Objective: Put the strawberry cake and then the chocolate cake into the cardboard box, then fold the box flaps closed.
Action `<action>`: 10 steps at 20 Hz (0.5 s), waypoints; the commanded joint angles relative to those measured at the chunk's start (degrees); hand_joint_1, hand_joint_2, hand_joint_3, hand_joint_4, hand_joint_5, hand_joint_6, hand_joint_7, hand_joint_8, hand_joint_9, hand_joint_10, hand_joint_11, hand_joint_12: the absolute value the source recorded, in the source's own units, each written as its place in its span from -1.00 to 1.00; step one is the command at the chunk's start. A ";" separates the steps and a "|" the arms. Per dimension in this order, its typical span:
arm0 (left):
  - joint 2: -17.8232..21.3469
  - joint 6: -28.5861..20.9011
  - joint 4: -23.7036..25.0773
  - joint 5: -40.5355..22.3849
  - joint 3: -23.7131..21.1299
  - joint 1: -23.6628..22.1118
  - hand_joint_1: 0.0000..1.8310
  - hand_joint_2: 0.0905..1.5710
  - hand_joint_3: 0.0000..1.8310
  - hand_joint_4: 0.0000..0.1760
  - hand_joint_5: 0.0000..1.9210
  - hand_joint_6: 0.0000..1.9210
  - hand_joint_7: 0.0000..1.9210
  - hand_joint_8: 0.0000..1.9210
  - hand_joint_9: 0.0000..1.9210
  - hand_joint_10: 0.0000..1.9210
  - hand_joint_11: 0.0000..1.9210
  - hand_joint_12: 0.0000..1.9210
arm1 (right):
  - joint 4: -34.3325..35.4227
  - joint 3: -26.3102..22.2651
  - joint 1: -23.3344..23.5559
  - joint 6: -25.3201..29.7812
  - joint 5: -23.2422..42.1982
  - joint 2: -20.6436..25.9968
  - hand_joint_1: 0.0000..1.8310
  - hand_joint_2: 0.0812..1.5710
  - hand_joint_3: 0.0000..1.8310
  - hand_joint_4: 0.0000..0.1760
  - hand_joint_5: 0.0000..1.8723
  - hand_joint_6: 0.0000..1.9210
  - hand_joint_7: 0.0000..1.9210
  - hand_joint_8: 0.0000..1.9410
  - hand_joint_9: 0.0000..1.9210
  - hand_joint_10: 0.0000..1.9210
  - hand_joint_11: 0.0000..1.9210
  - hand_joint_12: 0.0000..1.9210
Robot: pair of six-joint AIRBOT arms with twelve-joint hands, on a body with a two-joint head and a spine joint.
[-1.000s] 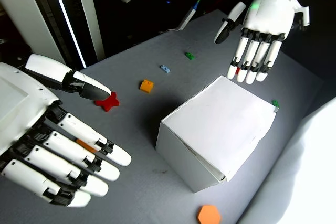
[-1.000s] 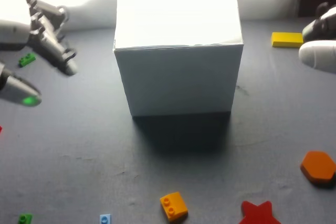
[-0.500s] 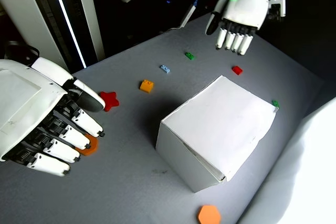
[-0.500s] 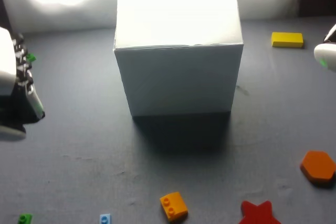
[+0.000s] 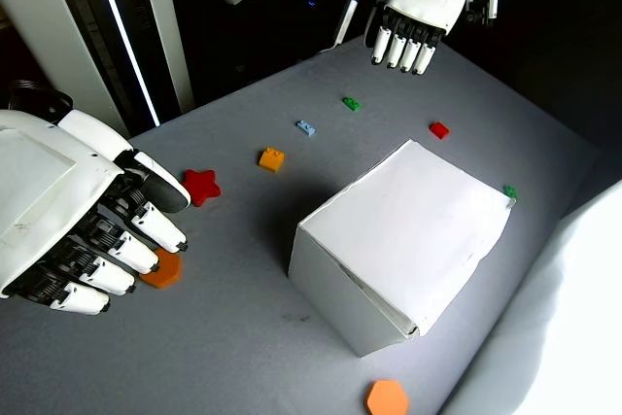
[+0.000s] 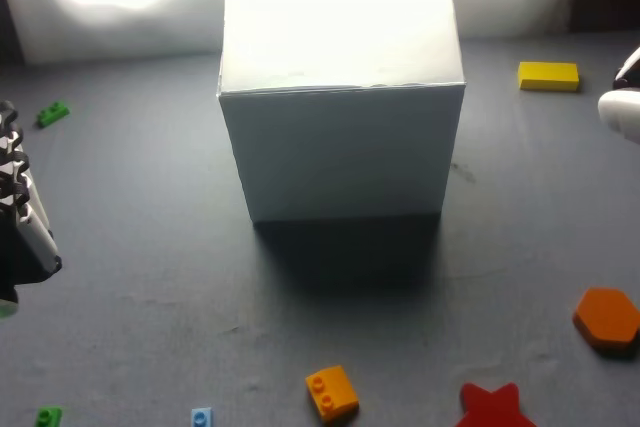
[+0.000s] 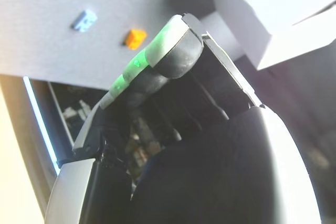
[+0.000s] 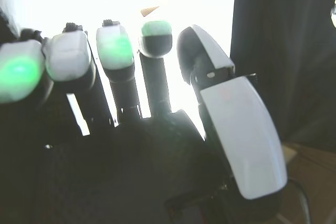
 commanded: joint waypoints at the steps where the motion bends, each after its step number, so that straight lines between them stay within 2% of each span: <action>1: 0.56 -0.21 -5.13 -0.77 0.08 -1.11 -0.52 0.89 -1.00 -1.00 0.06 0.95 0.18 1.00 0.22 1.00 0.26 1.00 | -1.42 -0.12 0.44 0.12 5.29 0.52 -0.69 0.99 -0.99 -1.00 0.09 0.90 0.28 0.97 0.34 1.00 0.39 1.00; 4: 0.47 -1.45 -2.79 -1.29 1.59 -4.88 -0.54 0.90 -1.00 -1.00 0.03 0.97 0.17 0.97 0.20 1.00 0.23 1.00 | -1.48 -0.13 0.44 0.11 5.29 0.30 -0.69 1.00 -0.95 -1.00 0.10 0.88 0.28 0.95 0.33 1.00 0.37 1.00; 7: -0.49 -1.77 -2.73 -1.24 3.65 -6.46 -0.59 0.90 -1.00 -1.00 0.03 0.98 0.16 0.97 0.20 1.00 0.23 1.00 | -1.72 -0.12 0.36 0.11 5.33 0.20 -0.68 0.99 -0.97 -1.00 0.10 0.89 0.28 0.97 0.34 1.00 0.37 1.00; 10: -1.20 -1.96 -2.74 -1.28 5.53 -7.28 -0.53 0.89 -1.00 -1.00 0.05 0.95 0.18 0.97 0.21 1.00 0.23 1.00 | -1.95 -0.12 -0.29 0.11 6.38 0.19 -0.67 0.98 -0.99 -1.00 0.09 0.84 0.27 0.95 0.33 1.00 0.36 1.00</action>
